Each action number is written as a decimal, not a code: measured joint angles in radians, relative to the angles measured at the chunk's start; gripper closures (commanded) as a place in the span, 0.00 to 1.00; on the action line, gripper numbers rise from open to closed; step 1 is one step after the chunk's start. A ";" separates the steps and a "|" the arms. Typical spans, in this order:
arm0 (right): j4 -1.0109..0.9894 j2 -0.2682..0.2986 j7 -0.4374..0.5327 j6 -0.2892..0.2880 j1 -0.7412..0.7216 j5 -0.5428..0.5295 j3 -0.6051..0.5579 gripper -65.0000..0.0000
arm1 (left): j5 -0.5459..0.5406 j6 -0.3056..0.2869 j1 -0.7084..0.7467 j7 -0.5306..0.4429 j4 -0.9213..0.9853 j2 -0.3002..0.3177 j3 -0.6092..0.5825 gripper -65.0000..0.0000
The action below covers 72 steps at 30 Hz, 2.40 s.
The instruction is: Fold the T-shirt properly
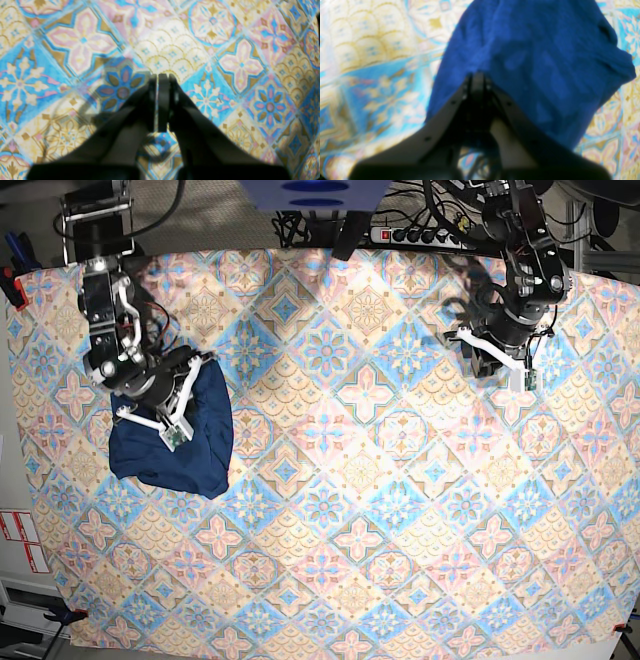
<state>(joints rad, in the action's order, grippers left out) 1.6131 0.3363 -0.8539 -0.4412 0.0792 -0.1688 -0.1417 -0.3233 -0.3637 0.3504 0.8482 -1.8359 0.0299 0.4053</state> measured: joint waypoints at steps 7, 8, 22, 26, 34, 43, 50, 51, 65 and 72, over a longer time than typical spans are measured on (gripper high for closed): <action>0.218 0.000 -0.055 0.000 0.166 0.001 0.105 1.00 | 0.001 0.000 0.057 0.006 -0.062 0.001 0.000 1.00; 0.244 -0.001 -0.053 0.000 0.198 -0.006 0.116 1.00 | 0.000 0.000 0.070 0.003 -0.077 0.001 0.000 1.00; 0.287 -0.003 -0.062 0.006 0.548 -0.489 0.523 1.00 | -0.003 -0.003 0.325 -0.001 -0.173 0.015 0.013 1.00; 0.286 -0.001 -0.064 0.005 0.669 -0.512 0.547 1.00 | 0.000 0.000 0.400 0.000 -0.178 0.008 0.055 1.00; 0.261 -0.001 -0.051 0.000 0.822 -0.519 0.544 1.00 | -0.004 -0.001 0.549 -0.006 -0.179 0.009 0.073 1.00; 0.002 -0.042 -0.028 0.004 0.826 -0.379 0.461 1.00 | 0.008 -0.007 0.603 -0.020 -0.021 0.017 0.011 1.00; -0.282 -0.104 0.072 -0.001 0.745 -0.262 0.406 1.00 | 0.005 -0.002 0.462 -0.031 0.321 0.064 -0.029 1.00; -0.342 -0.105 0.087 0.007 0.709 -0.236 0.386 1.00 | 0.013 0.006 0.437 -0.035 0.381 0.079 -0.056 1.00; -1.080 -0.077 0.523 0.009 0.353 -0.200 0.140 1.00 | 0.097 0.007 0.176 -0.547 1.069 0.131 -0.330 1.00; -1.292 -0.094 0.728 -0.001 0.264 -0.202 -0.053 1.00 | 0.100 0.007 0.017 -0.752 1.380 0.127 -0.472 1.00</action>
<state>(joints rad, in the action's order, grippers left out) 0.3214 0.2420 -0.1257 -0.4423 0.3431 -0.3706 -0.1944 -0.2234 -0.3565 0.3676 0.0967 -0.4557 0.1566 -0.0662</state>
